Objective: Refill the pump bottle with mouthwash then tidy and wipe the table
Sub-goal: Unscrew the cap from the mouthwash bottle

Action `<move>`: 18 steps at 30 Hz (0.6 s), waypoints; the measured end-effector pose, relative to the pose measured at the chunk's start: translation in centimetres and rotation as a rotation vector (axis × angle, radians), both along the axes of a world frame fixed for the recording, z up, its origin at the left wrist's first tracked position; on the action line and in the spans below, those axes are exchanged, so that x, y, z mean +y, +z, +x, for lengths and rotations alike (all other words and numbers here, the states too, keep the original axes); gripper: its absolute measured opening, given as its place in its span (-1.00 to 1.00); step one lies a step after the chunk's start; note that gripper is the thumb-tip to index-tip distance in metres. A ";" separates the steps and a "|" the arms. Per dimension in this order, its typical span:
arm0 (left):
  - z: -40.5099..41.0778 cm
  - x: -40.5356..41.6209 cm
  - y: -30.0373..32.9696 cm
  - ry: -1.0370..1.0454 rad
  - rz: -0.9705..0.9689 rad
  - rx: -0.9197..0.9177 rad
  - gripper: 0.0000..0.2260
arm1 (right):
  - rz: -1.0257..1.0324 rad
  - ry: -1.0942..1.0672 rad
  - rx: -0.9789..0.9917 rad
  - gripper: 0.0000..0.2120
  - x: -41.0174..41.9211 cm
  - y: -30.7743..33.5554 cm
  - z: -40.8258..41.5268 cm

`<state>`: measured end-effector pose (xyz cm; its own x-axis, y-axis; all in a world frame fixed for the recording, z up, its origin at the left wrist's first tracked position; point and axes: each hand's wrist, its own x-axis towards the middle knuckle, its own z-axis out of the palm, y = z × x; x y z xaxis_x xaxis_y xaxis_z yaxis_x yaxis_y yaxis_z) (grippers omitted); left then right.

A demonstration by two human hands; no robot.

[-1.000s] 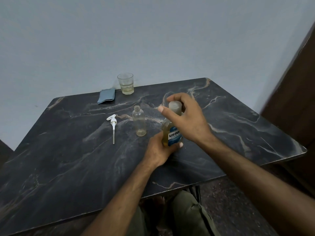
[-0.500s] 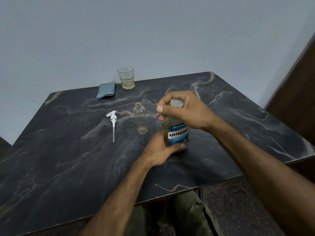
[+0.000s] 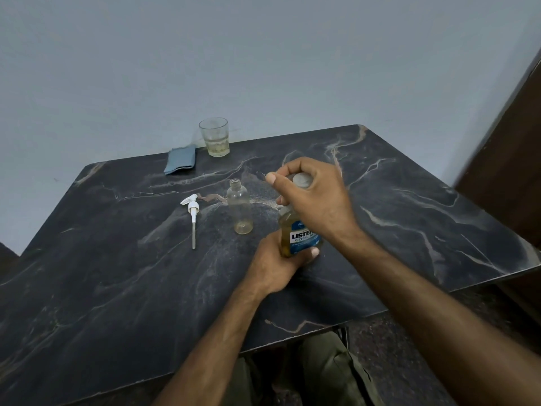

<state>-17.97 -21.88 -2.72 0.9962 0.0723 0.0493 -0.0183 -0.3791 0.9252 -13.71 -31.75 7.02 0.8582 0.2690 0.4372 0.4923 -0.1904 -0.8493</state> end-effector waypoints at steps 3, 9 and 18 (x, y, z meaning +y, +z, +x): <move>0.2 0.2 0.2 -0.028 -0.001 -0.005 -0.71 | -0.076 0.146 0.000 -0.86 -0.6 0.5 0.8; 0.6 0.5 0.4 -0.080 -0.014 0.018 -0.69 | -0.148 0.394 0.020 -0.87 -1.8 1.4 2.2; 0.6 0.8 0.8 -0.123 -0.024 0.007 -0.75 | -0.224 0.518 0.044 -0.86 -1.8 2.1 3.0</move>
<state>-17.39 -21.12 -1.95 0.9979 -0.0493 0.0418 -0.0565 -0.3519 0.9343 -10.71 -33.58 9.07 0.6059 0.7417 0.2877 0.5343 -0.1115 -0.8379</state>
